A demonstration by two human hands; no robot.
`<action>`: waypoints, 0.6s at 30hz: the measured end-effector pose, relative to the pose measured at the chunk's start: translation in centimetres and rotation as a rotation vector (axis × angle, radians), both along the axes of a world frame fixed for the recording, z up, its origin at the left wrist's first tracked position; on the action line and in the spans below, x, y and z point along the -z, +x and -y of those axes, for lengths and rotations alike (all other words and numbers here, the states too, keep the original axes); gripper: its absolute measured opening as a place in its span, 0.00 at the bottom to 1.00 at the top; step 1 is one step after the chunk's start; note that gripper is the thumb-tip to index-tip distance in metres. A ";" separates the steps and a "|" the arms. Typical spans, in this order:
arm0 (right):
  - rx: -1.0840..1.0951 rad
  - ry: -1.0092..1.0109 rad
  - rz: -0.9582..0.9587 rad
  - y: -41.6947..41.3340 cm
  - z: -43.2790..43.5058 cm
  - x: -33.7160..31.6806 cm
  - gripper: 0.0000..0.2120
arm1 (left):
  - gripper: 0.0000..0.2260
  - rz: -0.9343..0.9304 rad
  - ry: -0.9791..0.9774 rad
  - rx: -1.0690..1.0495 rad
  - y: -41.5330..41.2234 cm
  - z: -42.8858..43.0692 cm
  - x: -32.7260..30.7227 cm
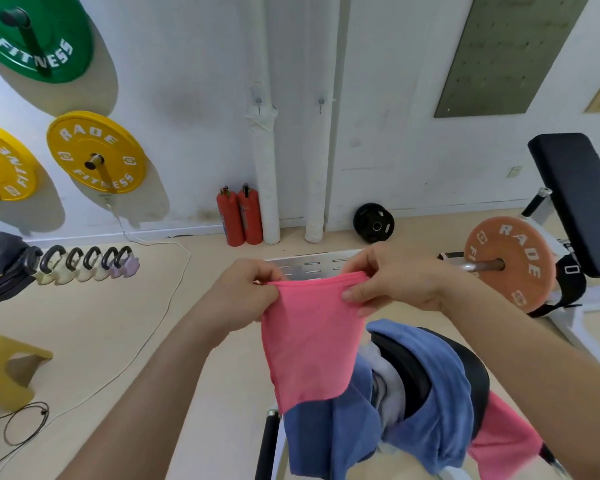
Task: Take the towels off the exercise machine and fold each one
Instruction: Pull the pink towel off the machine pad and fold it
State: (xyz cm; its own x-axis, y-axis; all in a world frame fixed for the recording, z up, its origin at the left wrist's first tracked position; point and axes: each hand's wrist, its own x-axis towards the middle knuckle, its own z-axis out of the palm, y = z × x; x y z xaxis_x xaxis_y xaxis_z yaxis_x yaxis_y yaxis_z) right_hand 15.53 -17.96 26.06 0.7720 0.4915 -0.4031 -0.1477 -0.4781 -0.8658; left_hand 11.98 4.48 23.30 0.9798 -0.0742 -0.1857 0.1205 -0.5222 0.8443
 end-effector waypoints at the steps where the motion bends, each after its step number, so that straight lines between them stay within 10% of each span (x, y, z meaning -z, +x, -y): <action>1: 0.013 -0.014 0.010 0.6 0.0 0.3 0.08 | 0.14 -0.084 -0.045 0.063 0.3 0.0 0.3; 5: 0.109 0.007 0.015 3.5 -0.5 2.0 0.12 | 0.14 -0.140 -0.160 0.057 1.9 0.4 2.1; 18: 0.151 -0.104 0.519 5.7 1.1 1.4 0.11 | 0.17 0.485 0.013 -0.179 6.4 2.2 2.6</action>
